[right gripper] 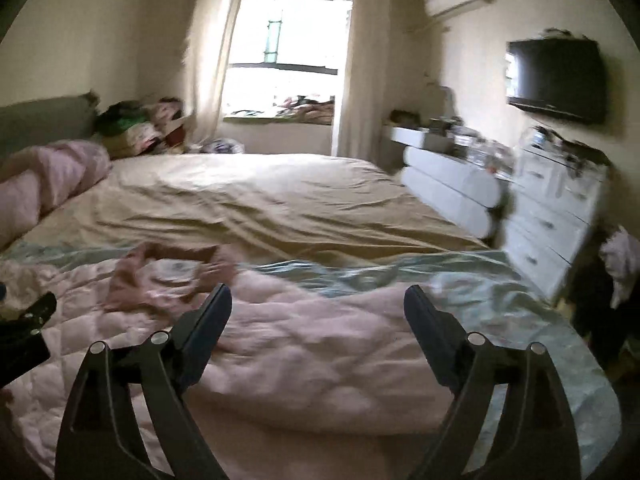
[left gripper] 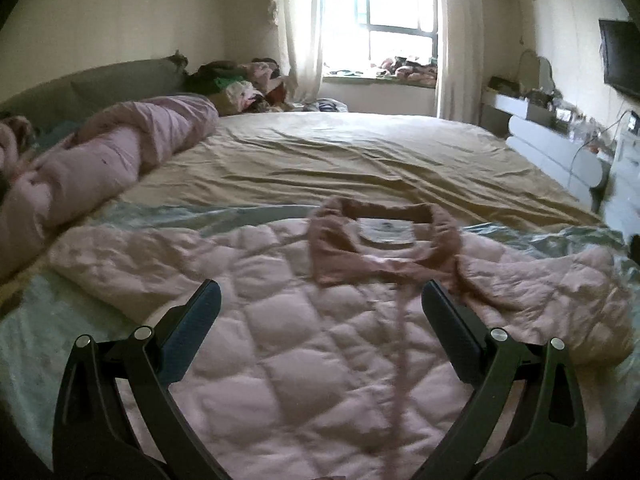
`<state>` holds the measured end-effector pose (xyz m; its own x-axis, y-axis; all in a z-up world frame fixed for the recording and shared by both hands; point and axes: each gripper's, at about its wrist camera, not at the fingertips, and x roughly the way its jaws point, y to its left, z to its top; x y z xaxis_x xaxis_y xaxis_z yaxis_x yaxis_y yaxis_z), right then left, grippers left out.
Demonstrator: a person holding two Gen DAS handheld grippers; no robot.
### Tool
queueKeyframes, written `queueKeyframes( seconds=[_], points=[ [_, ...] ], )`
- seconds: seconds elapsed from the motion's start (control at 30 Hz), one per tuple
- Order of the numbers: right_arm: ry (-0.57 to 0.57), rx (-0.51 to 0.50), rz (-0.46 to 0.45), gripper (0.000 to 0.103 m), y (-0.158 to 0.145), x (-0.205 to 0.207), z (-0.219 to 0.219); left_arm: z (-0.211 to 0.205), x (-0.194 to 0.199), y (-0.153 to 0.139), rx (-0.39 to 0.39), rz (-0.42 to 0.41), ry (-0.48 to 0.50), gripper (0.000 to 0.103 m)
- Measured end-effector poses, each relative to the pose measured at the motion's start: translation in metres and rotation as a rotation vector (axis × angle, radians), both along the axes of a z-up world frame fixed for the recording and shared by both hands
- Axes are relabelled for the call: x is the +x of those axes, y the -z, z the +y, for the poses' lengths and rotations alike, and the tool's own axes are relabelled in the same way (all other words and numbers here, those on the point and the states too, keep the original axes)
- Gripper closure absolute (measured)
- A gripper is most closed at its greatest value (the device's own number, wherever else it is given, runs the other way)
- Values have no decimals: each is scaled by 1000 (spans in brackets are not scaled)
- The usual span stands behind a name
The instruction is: Fold large clothes
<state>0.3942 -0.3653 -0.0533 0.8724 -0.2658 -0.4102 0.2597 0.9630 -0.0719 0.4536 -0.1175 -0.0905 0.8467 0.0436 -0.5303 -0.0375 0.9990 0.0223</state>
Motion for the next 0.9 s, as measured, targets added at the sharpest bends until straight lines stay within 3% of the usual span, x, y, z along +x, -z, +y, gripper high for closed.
queueKeyframes(
  seconds=[0.17,0.43,0.57,0.9],
  points=[
    [50,67,-22,16,2,-27,-52,-38,3,15,9,3,56,9],
    [48,108,-26,16,21,-42,-76,-70,15,39,22,53,123,9],
    [41,116,-25,16,26,-41,-80,-84,17,47,51,24,174,9],
    [79,115,-27,16,31,-48,-98,-105,47,76,-57,173,273,9]
  ],
)
